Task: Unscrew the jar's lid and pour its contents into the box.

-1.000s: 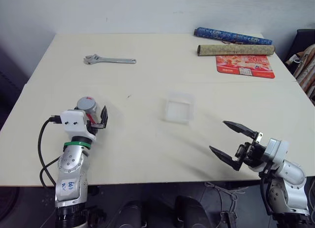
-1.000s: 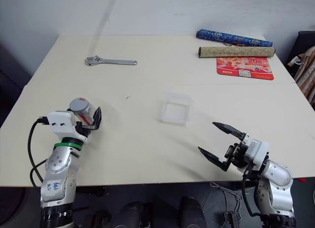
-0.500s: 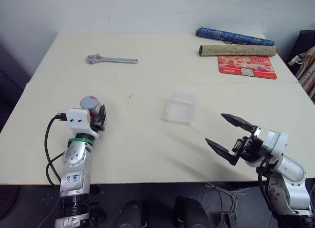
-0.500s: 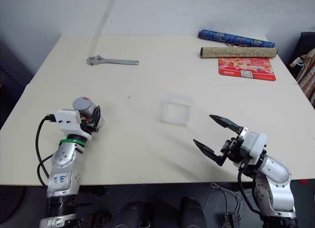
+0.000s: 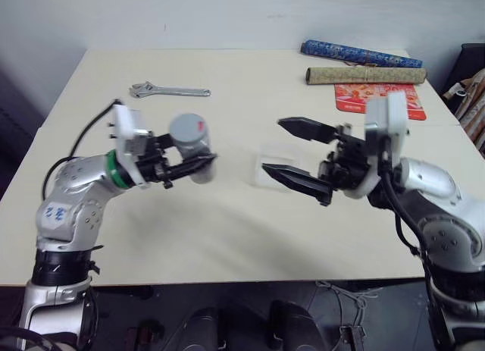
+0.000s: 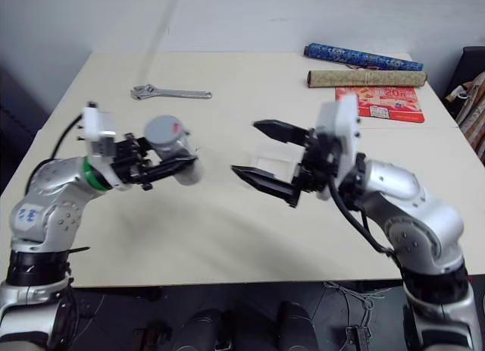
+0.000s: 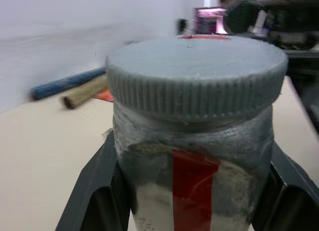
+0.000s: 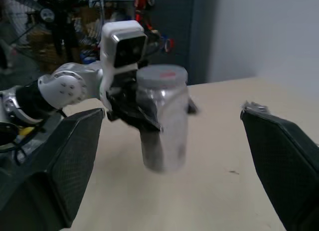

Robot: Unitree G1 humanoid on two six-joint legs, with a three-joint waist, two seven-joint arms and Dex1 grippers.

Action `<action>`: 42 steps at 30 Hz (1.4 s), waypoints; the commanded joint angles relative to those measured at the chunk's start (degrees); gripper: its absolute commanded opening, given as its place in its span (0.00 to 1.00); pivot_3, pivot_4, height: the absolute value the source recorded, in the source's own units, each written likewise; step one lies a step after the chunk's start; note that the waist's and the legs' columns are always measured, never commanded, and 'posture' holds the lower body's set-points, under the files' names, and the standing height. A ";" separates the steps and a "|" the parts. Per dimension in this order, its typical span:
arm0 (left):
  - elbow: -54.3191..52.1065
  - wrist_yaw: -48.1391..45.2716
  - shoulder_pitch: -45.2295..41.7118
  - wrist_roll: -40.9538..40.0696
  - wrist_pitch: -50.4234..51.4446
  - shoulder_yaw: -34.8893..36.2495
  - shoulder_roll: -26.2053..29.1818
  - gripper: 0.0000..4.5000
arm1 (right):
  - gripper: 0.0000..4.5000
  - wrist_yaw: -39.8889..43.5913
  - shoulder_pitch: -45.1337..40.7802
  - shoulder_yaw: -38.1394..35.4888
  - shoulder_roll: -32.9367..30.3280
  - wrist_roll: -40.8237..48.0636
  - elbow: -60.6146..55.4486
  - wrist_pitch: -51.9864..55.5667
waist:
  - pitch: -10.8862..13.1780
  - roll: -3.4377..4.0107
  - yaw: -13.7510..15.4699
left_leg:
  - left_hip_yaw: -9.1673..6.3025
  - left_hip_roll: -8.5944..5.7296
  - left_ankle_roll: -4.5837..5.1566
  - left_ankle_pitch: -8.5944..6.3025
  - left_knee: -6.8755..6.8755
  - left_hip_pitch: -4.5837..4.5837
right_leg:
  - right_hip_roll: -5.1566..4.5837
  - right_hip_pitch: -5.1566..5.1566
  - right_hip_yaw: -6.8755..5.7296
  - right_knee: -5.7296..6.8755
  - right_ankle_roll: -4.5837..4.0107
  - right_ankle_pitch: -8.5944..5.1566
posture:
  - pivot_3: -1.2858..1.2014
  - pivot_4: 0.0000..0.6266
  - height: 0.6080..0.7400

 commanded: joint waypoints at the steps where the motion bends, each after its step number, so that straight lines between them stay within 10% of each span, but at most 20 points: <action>1: -1.46 -1.54 -3.29 0.47 0.41 -2.63 -2.01 0.52 | 1.00 -1.67 -3.90 2.36 0.53 -0.56 -0.01 4.06 | 0.00 0.00 -0.08 | 0.03 0.00 0.03 -0.02 0.00 -0.02 | 0.05 0.00 0.01 -0.03 0.01 0.01 | 0.52 0.24 1.00; 21: 1.03 -2.17 -4.62 7.94 -4.78 -6.63 -8.95 0.52 | 1.00 -0.91 -8.50 5.25 7.39 -6.01 3.05 6.84 | 0.00 -0.01 -0.15 | 0.18 0.17 0.09 -0.05 0.75 -0.74 | 0.29 -0.62 0.14 0.22 0.15 0.07 | 0.52 0.24 1.00; 28: 1.11 -1.75 -4.82 7.70 -4.68 -5.84 -9.69 0.52 | 0.57 1.88 -7.87 5.38 6.72 -8.41 3.86 6.05 | 0.00 -0.01 -0.16 | 0.19 0.17 0.10 -0.05 0.75 -0.75 | 0.29 -0.65 0.14 0.25 0.15 0.07 | 0.52 0.24 1.00; 31: 0.98 -2.18 -4.88 7.55 -4.64 -5.73 -9.56 0.52 | 0.56 3.64 -7.58 5.38 6.55 -9.50 4.66 5.03 | 0.00 -0.01 -0.18 | 0.19 0.17 0.10 -0.05 0.75 -0.75 | 0.29 -0.65 0.14 0.25 0.15 0.07 | 0.52 0.24 1.00; 42: 0.14 -14.44 -5.98 1.83 -1.48 -6.29 -6.90 0.52 | 0.56 30.52 -11.70 5.15 1.33 -7.50 12.37 0.13 | 0.01 -0.02 -0.22 | 0.20 0.16 0.13 -0.04 0.77 -0.76 | 0.29 -0.65 0.13 0.25 0.15 0.07 | 0.52 0.24 1.00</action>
